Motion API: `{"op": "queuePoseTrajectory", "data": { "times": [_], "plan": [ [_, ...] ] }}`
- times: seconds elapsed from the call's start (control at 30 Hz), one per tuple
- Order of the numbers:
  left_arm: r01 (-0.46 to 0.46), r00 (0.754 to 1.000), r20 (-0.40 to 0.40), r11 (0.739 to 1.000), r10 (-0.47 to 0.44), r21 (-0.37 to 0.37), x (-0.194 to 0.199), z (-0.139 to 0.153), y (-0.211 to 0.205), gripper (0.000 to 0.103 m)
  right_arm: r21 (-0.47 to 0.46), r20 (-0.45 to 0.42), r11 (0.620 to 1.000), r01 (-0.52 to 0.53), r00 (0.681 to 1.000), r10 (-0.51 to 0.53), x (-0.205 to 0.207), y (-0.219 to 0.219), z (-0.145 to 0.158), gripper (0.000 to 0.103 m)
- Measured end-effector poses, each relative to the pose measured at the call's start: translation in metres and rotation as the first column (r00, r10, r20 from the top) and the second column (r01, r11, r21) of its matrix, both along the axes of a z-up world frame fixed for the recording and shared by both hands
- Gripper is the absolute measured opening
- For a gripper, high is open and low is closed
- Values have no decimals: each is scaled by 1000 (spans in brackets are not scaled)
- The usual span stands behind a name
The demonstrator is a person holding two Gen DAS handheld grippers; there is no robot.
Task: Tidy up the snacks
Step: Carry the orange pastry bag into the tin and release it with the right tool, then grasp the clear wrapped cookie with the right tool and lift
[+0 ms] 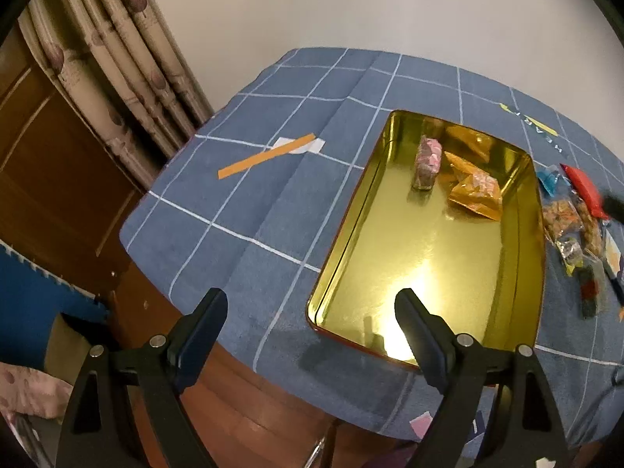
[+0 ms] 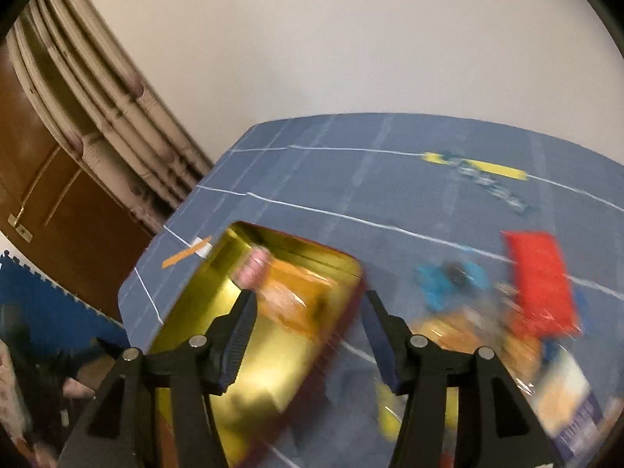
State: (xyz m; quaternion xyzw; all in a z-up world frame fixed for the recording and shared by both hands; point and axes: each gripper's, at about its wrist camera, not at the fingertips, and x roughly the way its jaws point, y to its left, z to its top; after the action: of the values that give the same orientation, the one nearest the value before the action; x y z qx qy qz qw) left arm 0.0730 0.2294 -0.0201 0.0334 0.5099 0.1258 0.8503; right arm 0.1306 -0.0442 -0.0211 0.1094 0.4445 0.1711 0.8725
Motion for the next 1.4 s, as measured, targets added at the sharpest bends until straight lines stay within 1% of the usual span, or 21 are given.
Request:
{"op": "queuePoseTrajectory", "data": {
  "times": [0.07,0.17,0.27,0.37,0.47,0.53,0.6,0.7,0.77,0.87,0.9,0.93,0.97,1.0,1.03,1.1,1.13,1.2,1.27,1.33,1.4],
  "plan": [
    [26,1000,7,1000,-26,0,-3,2,-7,86,-44,-12,999,30,999,-31,-25,-27,-3,57],
    [64,998,12,998,-64,3,-7,3,-18,86,-41,-56,997,71,996,-73,-54,-60,-10,57],
    [91,996,12,995,-91,28,-10,2,-29,86,-82,-53,996,40,998,-44,-67,-59,-15,57],
    [97,995,20,994,-98,42,-12,4,-33,86,-124,-39,992,-24,999,20,-62,-38,-16,57],
    [95,995,33,994,-97,48,-12,6,-32,86,-199,-22,975,-95,995,93,-51,-15,-22,57],
    [90,995,32,995,-92,47,-12,5,-31,87,-264,-35,958,-113,994,107,-40,-2,-30,57],
    [89,996,26,995,-90,38,-10,4,-29,88,-266,-54,955,-133,991,123,-30,4,-37,58],
    [88,996,9,996,-88,33,-7,0,-27,88,-359,-77,924,-133,991,113,-15,14,-50,61],
    [85,996,4,996,-85,25,-6,-2,-26,88,-375,-97,916,-140,989,112,-8,15,-57,61],
    [86,996,2,996,-86,26,-6,-2,-27,88,-343,-162,926,-158,981,107,5,10,-71,61],
    [87,996,1,996,-87,34,-5,-2,-27,88,-327,-148,933,-152,983,109,6,9,-70,51],
    [89,996,0,995,-89,36,-5,-3,-28,88,-325,-152,933,-157,982,112,8,9,-70,47],
    [91,996,-1,995,-91,37,-5,-4,-29,88,-335,-158,929,-156,982,108,10,10,-70,40],
    [94,996,0,995,-94,41,-5,-4,-29,88,-332,-158,930,-159,981,111,9,10,-68,36],
    [95,995,2,994,-96,47,-6,-4,-31,88,-325,-150,933,-158,982,115,6,11,-66,35],
    [103,995,9,993,-103,59,-8,-3,-33,88,-302,-100,943,-136,989,111,-8,8,-52,35],
    [112,994,14,992,-113,64,-9,-1,-35,88,-273,-84,954,-121,991,102,-16,3,-44,35],
    [135,990,29,988,-137,70,-12,3,-40,88,-210,-42,975,-66,997,58,-41,-16,-27,35],
    [166,984,48,984,-170,70,-17,11,-47,88,-181,-21,983,-9,1000,6,-63,-38,-18,35],
    [220,973,70,975,-221,25,-23,25,-57,88,-159,1,985,67,998,-68,-93,-68,-10,35],
    [280,956,103,959,-276,-32,-32,42,-71,88,-178,12,972,154,988,-154,-123,-102,-8,35]
  ]
}}
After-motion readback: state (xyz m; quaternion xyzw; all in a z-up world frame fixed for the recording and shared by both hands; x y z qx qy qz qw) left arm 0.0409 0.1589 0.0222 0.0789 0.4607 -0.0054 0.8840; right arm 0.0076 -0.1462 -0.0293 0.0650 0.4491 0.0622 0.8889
